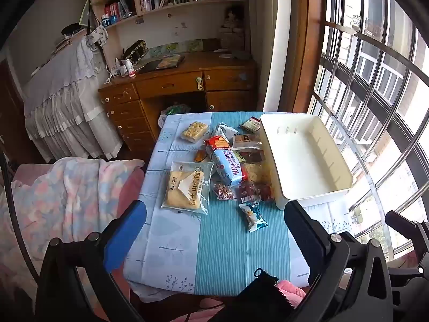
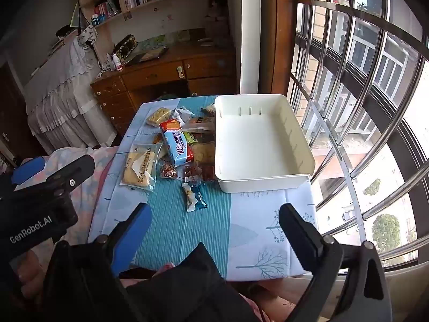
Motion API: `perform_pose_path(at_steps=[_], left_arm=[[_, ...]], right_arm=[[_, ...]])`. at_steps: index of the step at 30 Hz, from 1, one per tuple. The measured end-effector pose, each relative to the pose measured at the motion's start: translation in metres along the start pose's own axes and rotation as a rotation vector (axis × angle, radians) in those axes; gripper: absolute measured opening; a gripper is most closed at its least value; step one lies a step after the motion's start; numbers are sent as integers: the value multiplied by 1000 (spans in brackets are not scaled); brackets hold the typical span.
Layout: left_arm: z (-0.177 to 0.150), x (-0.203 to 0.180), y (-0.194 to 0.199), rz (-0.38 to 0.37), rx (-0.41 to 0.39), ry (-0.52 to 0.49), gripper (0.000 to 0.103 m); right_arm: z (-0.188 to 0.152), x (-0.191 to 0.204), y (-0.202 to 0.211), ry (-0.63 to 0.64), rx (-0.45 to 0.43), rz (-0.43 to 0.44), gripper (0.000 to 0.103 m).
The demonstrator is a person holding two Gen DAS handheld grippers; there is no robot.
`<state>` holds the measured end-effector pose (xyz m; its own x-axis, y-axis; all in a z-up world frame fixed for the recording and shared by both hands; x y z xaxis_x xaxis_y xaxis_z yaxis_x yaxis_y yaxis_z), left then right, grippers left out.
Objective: Organize snacks
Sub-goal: 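Move both tools toward the snack pile on the table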
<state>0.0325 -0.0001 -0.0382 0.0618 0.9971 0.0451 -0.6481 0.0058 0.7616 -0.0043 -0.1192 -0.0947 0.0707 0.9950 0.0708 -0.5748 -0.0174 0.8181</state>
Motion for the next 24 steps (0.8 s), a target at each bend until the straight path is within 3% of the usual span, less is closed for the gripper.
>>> perform_pose_path(at_steps=[24], left_arm=[[-11,-5,-8,8,68,52,102]], right_arm=[[0,-7,-3,38,7,6,97]])
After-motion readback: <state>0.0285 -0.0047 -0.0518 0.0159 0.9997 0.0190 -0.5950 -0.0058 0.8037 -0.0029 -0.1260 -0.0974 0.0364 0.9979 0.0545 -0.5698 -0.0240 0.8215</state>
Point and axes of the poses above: each gripper's, at about its wrist camera, not at the fingertips, and y roughly against the way its jaws point, x to its left, z to its top, the point moved 5 cm from there along -y, roughly the way its jaws point, and after that the axes turned 1 degree about y, right-handed, at the moved point
